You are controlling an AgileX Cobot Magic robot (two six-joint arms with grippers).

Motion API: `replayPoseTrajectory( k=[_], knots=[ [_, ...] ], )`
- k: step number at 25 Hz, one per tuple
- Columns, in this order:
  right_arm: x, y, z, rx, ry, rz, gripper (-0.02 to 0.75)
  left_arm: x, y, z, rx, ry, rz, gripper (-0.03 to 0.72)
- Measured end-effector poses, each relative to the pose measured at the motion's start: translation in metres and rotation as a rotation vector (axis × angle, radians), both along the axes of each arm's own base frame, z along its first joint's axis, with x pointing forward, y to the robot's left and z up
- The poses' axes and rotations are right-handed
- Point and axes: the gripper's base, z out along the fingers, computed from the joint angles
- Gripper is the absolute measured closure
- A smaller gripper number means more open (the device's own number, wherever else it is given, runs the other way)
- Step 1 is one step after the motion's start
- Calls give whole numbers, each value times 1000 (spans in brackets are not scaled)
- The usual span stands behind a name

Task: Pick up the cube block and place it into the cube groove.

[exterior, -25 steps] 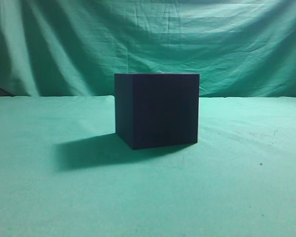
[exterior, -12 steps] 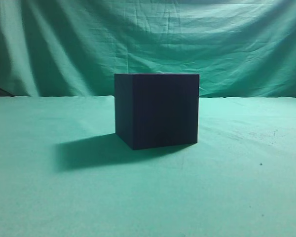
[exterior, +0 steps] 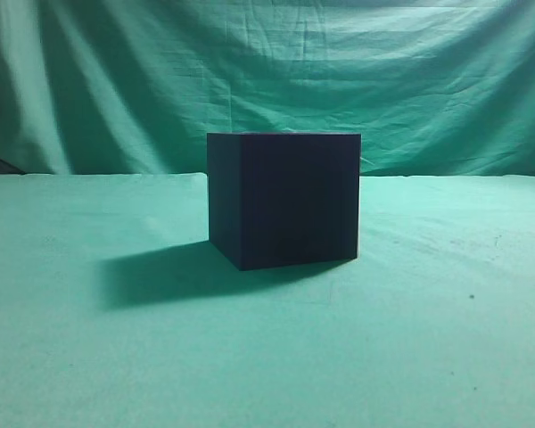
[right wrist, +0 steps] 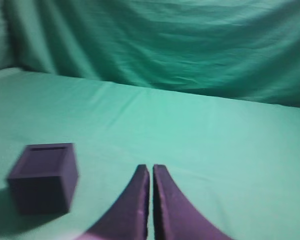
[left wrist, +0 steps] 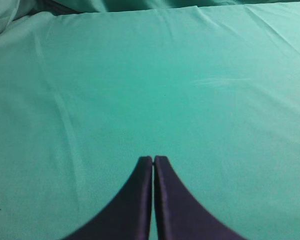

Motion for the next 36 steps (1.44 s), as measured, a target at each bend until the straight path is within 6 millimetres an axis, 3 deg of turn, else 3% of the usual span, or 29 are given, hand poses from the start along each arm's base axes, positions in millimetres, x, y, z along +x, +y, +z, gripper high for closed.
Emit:
replayPoseTrajectory(
  k=[7, 14, 36],
  knots=[
    [16, -4, -60, 13, 1, -220, 738, 0, 0, 0, 0, 0, 0, 688],
    [22, -8, -101, 1, 101, -310, 738, 0, 0, 0, 0, 0, 0, 688],
    [22, -7, -108, 29, 137, -312, 738, 0, 0, 0, 0, 0, 0, 688]
  ],
)
